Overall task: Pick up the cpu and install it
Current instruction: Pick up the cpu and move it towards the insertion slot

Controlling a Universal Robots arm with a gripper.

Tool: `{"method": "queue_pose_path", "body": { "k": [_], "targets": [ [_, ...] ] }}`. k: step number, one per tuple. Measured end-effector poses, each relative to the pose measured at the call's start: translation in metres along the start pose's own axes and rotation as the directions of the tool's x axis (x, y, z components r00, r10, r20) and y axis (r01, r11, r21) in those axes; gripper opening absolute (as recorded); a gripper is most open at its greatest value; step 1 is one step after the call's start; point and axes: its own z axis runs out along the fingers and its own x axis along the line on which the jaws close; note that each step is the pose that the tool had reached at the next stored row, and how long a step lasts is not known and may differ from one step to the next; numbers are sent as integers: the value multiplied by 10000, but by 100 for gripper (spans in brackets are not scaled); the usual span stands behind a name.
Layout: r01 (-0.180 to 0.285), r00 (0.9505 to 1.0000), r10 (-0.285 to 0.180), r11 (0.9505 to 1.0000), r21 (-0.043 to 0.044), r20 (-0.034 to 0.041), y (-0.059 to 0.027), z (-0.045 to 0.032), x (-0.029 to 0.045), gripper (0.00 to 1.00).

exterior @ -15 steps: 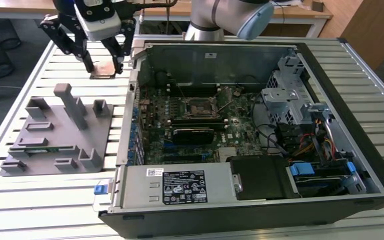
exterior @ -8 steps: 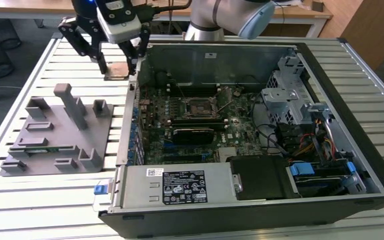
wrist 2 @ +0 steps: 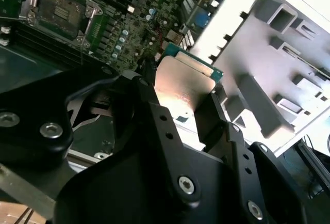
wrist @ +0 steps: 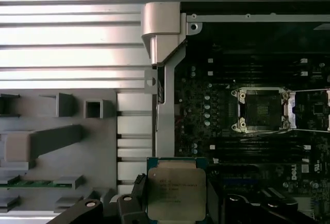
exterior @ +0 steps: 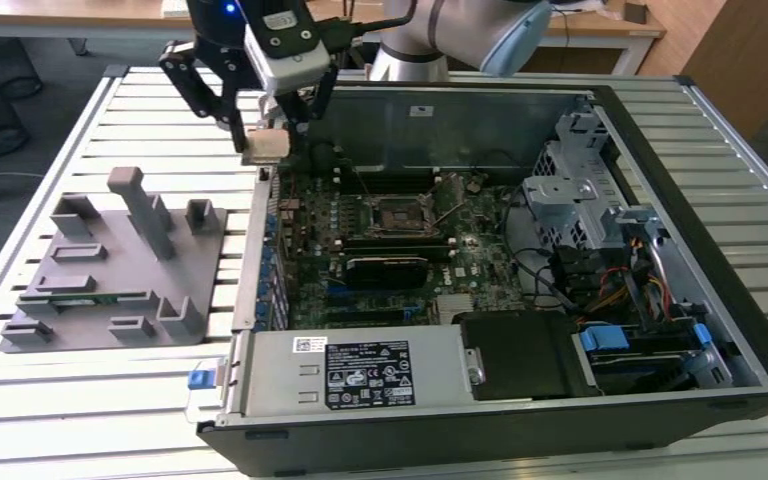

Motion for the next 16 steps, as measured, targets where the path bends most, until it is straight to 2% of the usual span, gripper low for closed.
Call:
{"method": "queue_pose_path", "body": {
  "k": [6, 16],
  "targets": [
    [-4, 10000, 4, 10000, 0, 0, 10, 38, -230, 54],
    [-2, 10000, 2, 10000, 0, 0, 78, 78, -629, 54]
  ]
}}
